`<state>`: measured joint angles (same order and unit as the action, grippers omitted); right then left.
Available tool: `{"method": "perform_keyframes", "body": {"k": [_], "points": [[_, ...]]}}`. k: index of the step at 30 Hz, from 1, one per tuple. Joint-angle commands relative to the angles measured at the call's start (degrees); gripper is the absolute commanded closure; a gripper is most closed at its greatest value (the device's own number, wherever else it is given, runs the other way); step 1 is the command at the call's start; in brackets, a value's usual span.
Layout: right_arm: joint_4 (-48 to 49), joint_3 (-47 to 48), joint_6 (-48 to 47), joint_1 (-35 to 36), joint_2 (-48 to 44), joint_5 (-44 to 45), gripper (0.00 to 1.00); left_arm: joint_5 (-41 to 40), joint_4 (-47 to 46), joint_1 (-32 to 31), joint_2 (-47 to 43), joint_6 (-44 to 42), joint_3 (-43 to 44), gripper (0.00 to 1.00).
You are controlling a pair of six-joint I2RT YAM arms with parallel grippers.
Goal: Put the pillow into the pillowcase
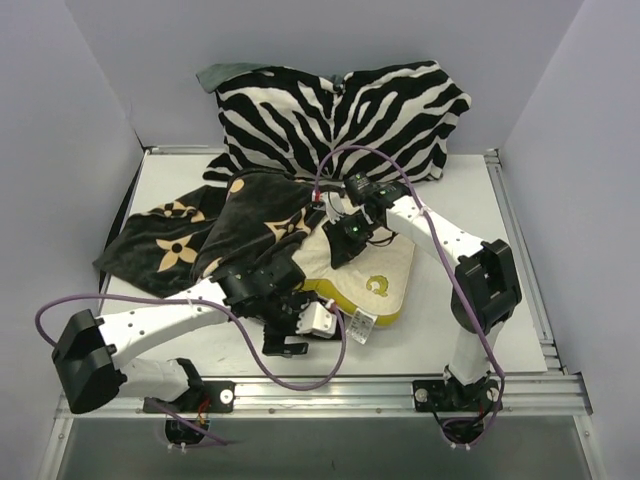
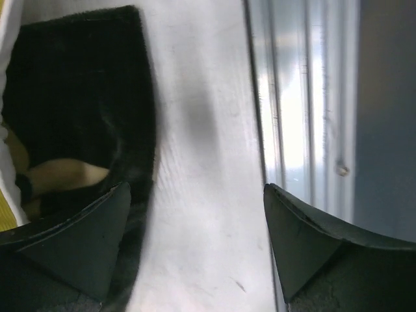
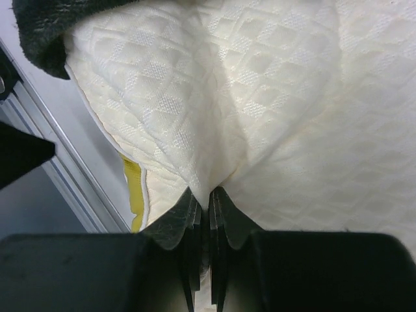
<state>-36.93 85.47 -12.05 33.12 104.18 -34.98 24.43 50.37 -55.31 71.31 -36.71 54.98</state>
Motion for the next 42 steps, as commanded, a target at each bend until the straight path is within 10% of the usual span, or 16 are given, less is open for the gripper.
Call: {"method": "perform_keyframes", "body": {"k": [1,13,17,21,28,38,42], "points": [[-0.5,1.0,-0.8,0.1,-1.3,-6.5,1.00,-8.5,-12.3,-1.7,3.0,-0.9,-0.9,0.08],[-0.8,0.9,-0.3,-0.8,-2.1,-9.2,1.00,-18.8,-36.9,-7.8,20.5,-8.6,-8.4,0.12],[-0.8,0.5,-0.3,-0.7,-3.0,-9.2,1.00,-18.5,-37.3,-8.0,23.3,-9.1,-7.0,0.32],[-0.8,1.1,-0.1,-0.7,-2.8,-9.2,1.00,-8.7,-36.0,-8.1,22.7,-6.5,-0.9,1.00],[-0.7,11.6,0.2,-0.9,5.5,-10.4,1.00,15.6,-35.7,-11.1,15.6,-1.1,13.9,1.00],[8.5,-1.8,6.7,1.1,11.1,-13.5,1.00,19.5,-39.4,-10.3,10.4,5.6,17.2,0.99],[13.8,-13.5,10.2,2.8,6.5,-15.2,1.00,17.7,-37.2,-6.1,5.3,10.3,15.7,0.62]]}}
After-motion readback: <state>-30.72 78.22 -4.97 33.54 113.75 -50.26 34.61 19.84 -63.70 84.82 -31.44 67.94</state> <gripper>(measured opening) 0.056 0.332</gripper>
